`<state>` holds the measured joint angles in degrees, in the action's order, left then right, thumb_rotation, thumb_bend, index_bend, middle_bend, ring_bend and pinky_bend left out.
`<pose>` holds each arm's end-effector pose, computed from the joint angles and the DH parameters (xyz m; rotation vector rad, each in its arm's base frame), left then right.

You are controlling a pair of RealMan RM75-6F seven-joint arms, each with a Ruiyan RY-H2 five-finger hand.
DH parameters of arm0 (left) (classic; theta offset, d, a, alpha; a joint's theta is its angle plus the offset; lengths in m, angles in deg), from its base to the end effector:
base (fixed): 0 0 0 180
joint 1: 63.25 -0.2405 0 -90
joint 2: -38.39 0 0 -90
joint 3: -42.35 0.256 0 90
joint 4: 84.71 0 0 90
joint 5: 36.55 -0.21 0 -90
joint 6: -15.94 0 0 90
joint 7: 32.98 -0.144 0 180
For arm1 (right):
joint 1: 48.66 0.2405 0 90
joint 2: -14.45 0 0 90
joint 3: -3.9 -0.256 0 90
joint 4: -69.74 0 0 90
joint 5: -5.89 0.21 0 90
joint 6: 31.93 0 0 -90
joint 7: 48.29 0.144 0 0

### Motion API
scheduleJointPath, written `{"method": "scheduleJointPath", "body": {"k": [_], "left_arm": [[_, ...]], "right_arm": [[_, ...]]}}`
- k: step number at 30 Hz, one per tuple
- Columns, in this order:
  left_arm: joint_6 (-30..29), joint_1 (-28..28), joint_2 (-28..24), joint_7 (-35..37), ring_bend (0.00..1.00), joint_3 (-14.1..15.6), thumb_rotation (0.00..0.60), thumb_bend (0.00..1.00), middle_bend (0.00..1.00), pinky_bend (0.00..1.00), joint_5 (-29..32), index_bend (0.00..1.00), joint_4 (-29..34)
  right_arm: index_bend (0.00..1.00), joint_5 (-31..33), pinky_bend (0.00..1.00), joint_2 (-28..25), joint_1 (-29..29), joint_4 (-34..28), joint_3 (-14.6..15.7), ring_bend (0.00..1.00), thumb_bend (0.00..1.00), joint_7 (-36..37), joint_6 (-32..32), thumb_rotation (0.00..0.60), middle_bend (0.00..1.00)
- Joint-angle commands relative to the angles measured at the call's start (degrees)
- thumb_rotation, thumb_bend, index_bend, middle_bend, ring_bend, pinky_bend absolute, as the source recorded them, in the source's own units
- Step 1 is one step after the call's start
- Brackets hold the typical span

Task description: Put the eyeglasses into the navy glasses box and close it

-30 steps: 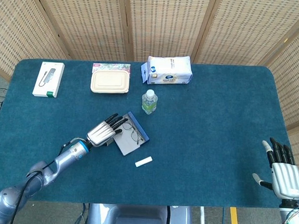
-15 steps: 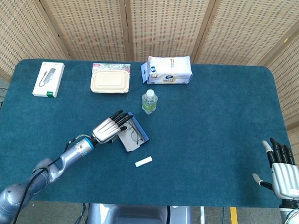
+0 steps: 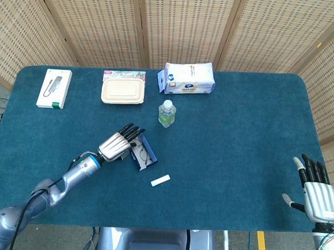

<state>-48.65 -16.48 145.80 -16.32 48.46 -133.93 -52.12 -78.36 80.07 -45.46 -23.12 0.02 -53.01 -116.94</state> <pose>-0.1946 0.3693 -0.0673 -2.2035 -0.4884 -0.9894 -0.3147 -0.1753 0.1537 1.3519 -0.8882 0.8459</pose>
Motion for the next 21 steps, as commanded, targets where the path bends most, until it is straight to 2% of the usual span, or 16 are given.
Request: {"method": "scheduleJointPath", "body": {"k": [1,12,16,21], "left_arm": [[-1.4,-1.2,-2.0,-0.1,0.0,0.7,0.6,0.53,0.0,0.0,-0.3,0.77,1.8],[-6.7,-5.7,-12.7,-2.6,0.0,4.7,0.6,0.54,0.0,0.0,-3.1,0.8,10.8],[-7.6,-6.3,-15.7,-3.8,0.0,4.8,0.6,0.54,0.0,0.0,-3.5,0.8,13.7],[-6.7,-6.1,-16.9,-4.7,0.0,4.5,0.6,0.54,0.0,0.0,-3.3,0.8,15.6]], "right_arm": [[0.01,0.0,0.0,0.0,0.0,0.0,0.0,0.0,0.21,-0.1,0.0,0.6,0.0],[0.01,0.0,0.0,0.1,0.0,-0.2,0.0,0.0,0.21,-0.5,-0.1,0.6,0.0],[0.01,0.1,0.0,0.1,0.0,-0.3,0.0,0.0,0.21,-0.7,0.0,0.6,0.0],[0.01,0.1,0.0,0.1,0.1,-0.3,-0.1,0.0,0.21,-0.8,0.1,0.6,0.0]]}}
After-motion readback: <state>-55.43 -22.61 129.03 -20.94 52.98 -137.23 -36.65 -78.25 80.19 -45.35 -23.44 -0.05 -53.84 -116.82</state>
